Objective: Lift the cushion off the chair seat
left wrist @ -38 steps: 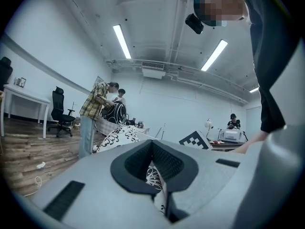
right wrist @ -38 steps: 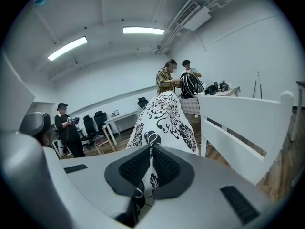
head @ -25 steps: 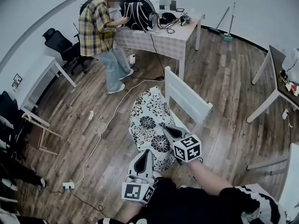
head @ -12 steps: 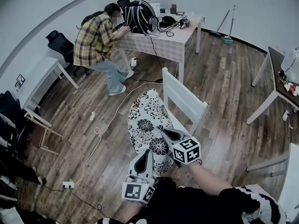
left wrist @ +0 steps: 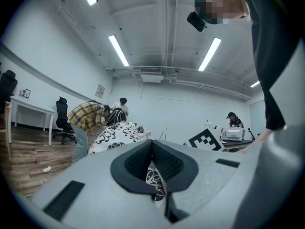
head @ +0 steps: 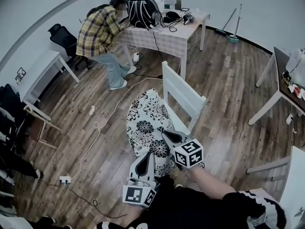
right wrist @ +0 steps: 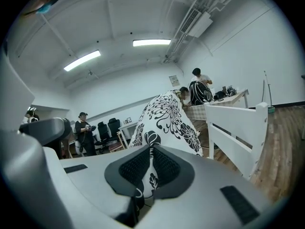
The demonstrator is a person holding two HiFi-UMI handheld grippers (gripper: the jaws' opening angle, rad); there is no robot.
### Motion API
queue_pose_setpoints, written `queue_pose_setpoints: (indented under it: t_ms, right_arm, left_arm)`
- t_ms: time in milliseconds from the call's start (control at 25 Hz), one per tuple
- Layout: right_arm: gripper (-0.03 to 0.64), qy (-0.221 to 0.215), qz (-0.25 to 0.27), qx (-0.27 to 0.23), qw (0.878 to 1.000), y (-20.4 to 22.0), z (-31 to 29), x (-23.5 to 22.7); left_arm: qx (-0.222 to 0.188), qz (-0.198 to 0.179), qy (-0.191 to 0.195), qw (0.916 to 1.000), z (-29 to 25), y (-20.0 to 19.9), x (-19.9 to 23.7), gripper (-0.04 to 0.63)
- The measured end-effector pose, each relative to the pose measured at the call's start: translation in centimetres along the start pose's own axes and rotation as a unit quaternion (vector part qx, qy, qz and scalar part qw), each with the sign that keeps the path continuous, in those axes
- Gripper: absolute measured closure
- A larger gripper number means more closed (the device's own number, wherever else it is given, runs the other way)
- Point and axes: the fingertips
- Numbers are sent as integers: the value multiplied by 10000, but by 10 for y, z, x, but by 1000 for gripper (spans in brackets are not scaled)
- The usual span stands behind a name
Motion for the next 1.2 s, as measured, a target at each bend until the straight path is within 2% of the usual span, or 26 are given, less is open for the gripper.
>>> queue_pose_setpoints:
  t_ms: [400,800,1200]
  right_arm:
    - [583,-51,-102,53,9999,6,21,-1]
    - [583,-16,-121,-107,9999,-3,28,7]
    - [583,-67,-137,-15,9999,19,33,52]
  left_arm:
    - [42,47,-143,9999,10,2,-17,594]
    - [-42,-34,-33,10000,21,2,-22,594]
    - [-28,123,-210,9997,70,7,-6,594]
Point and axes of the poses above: the fingertips, and each gripper's own axes: z backward along the fingers, x to its left, y out of its underside, and after that the axes turned 1 degree about -z, right-handed
